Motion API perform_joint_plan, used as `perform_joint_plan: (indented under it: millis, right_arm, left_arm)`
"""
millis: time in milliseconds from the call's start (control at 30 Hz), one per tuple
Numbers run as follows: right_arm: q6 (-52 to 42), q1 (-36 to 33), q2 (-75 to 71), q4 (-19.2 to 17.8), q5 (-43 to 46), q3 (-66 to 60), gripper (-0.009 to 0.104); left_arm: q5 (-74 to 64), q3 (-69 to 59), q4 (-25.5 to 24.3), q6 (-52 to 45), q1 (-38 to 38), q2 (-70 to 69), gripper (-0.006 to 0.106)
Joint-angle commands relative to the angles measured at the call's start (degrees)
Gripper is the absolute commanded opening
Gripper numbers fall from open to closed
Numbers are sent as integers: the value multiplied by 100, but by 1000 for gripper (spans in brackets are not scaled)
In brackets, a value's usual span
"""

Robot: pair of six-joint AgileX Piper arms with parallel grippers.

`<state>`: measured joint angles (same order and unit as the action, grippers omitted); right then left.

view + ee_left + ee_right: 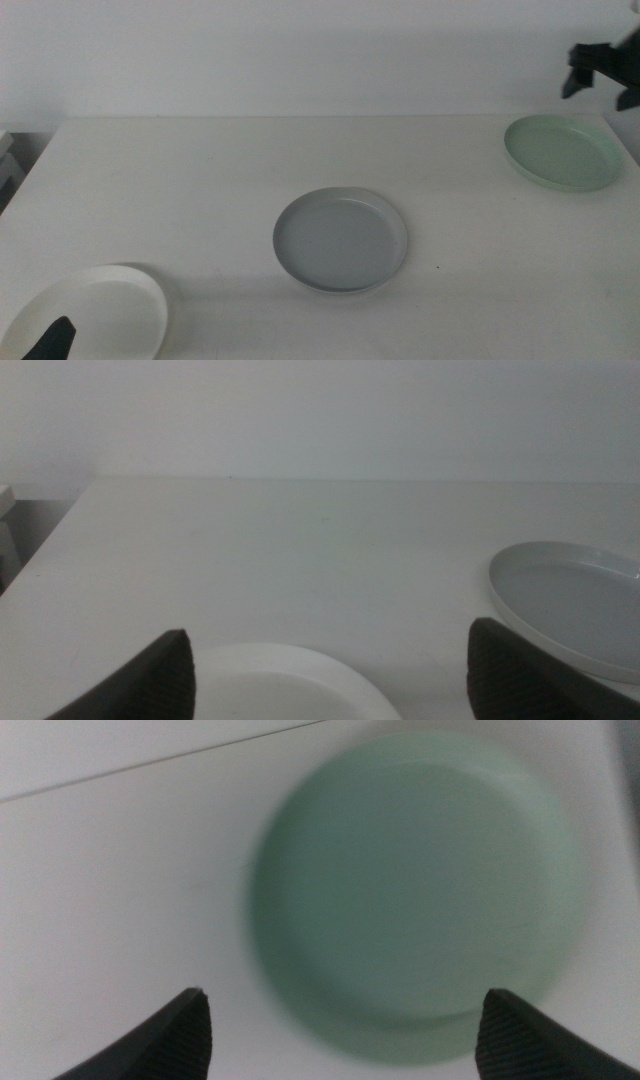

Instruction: Stack the three bowls on top of each other.

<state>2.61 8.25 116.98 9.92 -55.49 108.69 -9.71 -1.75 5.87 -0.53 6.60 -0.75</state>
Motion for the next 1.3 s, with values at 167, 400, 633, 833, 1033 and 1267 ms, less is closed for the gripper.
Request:
perform_joint_plan:
  millis: [167,400,633,833,1033,1267]
  right_arm:
    - [-48,662,527,-131,358,768,70]
    - [-48,800,1325,-147,444,1314,70]
    - [-29,800,1646,-155,690,1363,68]
    - [-29,800,1769,-182,900,1363,61]
    - [-35,800,1892,-223,936,1363,54]
    - [-30,800,1919,-310,939,1363,37]
  left_arm:
    - [447,-31,43,53,11,-84,89]
    - [447,-31,43,53,11,-84,89]
    - [447,-31,43,53,11,-84,89]
    - [447,-31,43,53,11,-84,89]
    - [447,-31,43,53,11,-84,89]
    - [447,-31,43,53,11,-84,89]
